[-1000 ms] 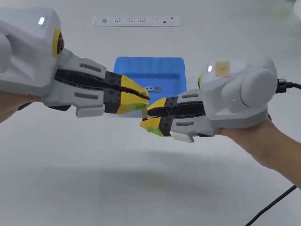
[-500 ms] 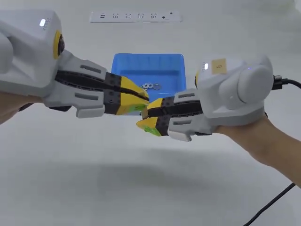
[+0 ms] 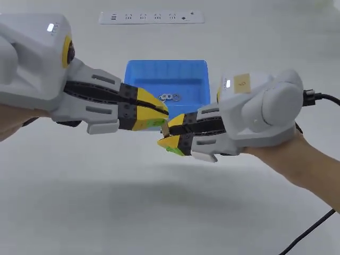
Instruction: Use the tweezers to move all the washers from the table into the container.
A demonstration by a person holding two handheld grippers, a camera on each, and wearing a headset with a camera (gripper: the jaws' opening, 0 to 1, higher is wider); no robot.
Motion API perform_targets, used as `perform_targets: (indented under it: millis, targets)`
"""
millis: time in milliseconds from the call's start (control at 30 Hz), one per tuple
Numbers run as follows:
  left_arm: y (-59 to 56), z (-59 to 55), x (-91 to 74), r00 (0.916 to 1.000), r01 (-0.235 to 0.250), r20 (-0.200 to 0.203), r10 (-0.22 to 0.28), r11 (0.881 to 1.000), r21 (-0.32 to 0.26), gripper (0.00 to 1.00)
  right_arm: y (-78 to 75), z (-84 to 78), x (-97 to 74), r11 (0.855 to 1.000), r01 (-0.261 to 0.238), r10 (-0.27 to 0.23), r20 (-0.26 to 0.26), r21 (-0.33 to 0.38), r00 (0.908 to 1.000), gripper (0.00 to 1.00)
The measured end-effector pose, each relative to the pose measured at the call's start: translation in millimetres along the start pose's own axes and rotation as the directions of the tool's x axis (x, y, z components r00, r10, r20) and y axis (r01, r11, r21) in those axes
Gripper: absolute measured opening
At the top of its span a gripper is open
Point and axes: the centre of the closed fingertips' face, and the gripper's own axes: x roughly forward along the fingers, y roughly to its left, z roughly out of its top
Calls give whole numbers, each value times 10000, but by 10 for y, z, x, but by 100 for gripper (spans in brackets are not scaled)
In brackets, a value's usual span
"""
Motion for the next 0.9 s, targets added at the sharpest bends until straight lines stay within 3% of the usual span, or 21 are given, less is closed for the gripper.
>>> perform_targets:
  millis: [267,567,900]
  targets:
    - [91,-106,24,9989,-226,-400,230,9997,95,6,-138,-71,110,9981,350,-369,-378,-499,9986,12]
    - [184,-194,48,9985,-354,-431,351,9994,-65,6,-223,-151,174,9986,400,-417,-495,-354,9979,12]
    - [174,-292,78,9980,-294,-560,282,9994,-195,6,-204,-237,242,9995,313,-318,-597,-84,9977,13]
